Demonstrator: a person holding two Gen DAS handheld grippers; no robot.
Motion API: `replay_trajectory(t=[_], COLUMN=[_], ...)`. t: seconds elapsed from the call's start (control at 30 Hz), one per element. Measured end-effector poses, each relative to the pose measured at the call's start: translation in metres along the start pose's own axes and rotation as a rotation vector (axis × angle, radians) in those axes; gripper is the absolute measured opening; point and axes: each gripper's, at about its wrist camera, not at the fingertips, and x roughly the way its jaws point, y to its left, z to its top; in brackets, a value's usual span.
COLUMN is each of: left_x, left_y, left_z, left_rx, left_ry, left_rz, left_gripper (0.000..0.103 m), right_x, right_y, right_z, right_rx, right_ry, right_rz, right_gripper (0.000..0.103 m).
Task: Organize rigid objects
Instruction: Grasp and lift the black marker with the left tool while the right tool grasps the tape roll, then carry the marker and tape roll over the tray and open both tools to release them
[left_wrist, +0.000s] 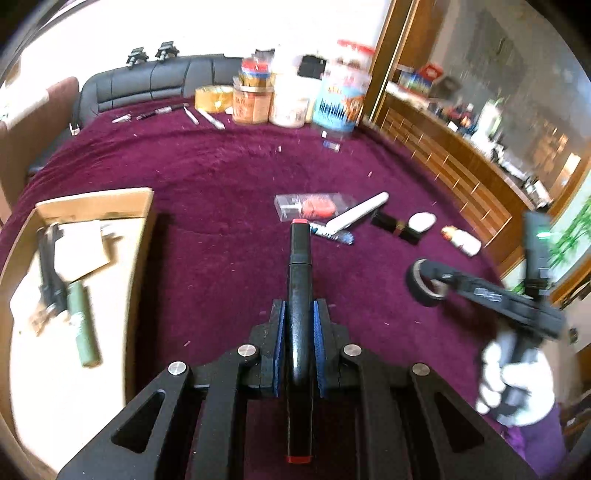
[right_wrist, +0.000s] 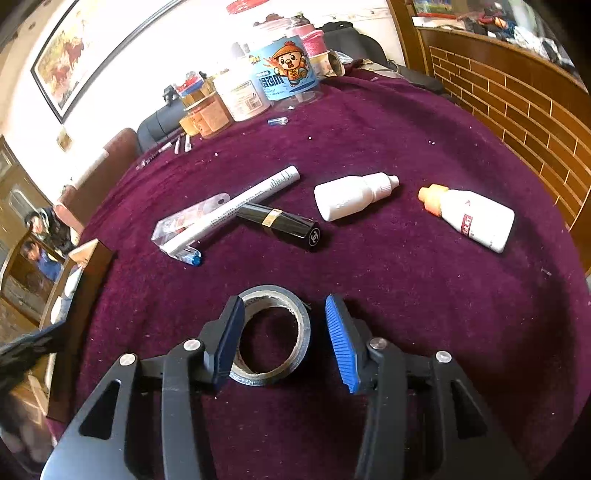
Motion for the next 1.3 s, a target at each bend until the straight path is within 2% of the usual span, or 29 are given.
replay_trajectory(t=[0.07, 0.1, 0.13, 0.17, 0.2, 0.33, 0.43, 0.57, 0.67, 0.77, 0.93, 1.07, 1.2, 1.23, 1.3], left_x=[-0.015, -0.029, -0.034, -0.044, -0.051, -0.080, -0.088, -0.091, -0.093, -0.086, -0.062, -0.044, -0.038, -0.039, -0.048], left_y=[0.009, 0.015, 0.020, 0.028, 0.035, 0.074, 0.111, 0.157, 0.186, 0.208, 0.230, 0.234, 0.244, 0.247, 0.251], left_z=[-0.001, -0.004, -0.004, -0.006, -0.008, -0.018, -0.028, -0.047, -0.058, -0.064, -0.060, -0.053, -0.051, -0.052, -0.057], left_rx=[-0.011, -0.020, -0.029, -0.043, -0.055, -0.113, -0.191, -0.305, -0.360, -0.399, -0.401, -0.388, -0.401, -0.409, -0.439], left_ry=[-0.029, -0.046, -0.055, -0.069, -0.080, -0.139, -0.145, -0.134, -0.137, -0.112, -0.037, 0.006, 0.015, 0.013, -0.008], left_rz=[-0.011, -0.009, -0.006, -0.003, -0.001, 0.063, 0.093, 0.122, 0.175, 0.243, 0.275, 0.272, 0.289, 0.281, 0.217], left_gripper=[0.011, 0.012, 0.012, 0.012, 0.012, 0.012, 0.012, 0.012, 0.012, 0.012, 0.012, 0.012, 0.012, 0.013, 0.017], right_x=[0.001, 0.002, 0.003, 0.002, 0.002, -0.011, -0.026, -0.044, -0.049, -0.048, -0.031, -0.008, 0.020, 0.026, 0.042], right_y=[0.008, 0.013, 0.018, 0.021, 0.022, 0.022, 0.031, 0.060, 0.092, 0.130, 0.194, 0.241, 0.287, 0.295, 0.314], right_z=[-0.001, -0.002, -0.002, -0.003, -0.004, -0.008, -0.008, -0.003, 0.003, 0.003, -0.005, -0.017, -0.037, -0.041, -0.051], right_rx=[-0.036, -0.061, -0.085, -0.098, -0.103, -0.079, -0.068, -0.079, -0.109, -0.146, -0.211, -0.272, -0.337, -0.351, -0.384], right_ry=[0.008, 0.012, 0.014, 0.014, 0.015, -0.005, -0.039, -0.068, -0.064, -0.042, 0.032, 0.097, 0.171, 0.186, 0.227], right_rz=[-0.062, -0.112, -0.160, -0.181, -0.181, -0.131, -0.087, 0.015, 0.093, 0.168, 0.280, 0.329, 0.366, 0.368, 0.367], right_gripper=[0.038, 0.030, 0.026, 0.016, 0.011, 0.011, 0.011, 0.011, 0.011, 0.011, 0.011, 0.011, 0.011, 0.011, 0.011])
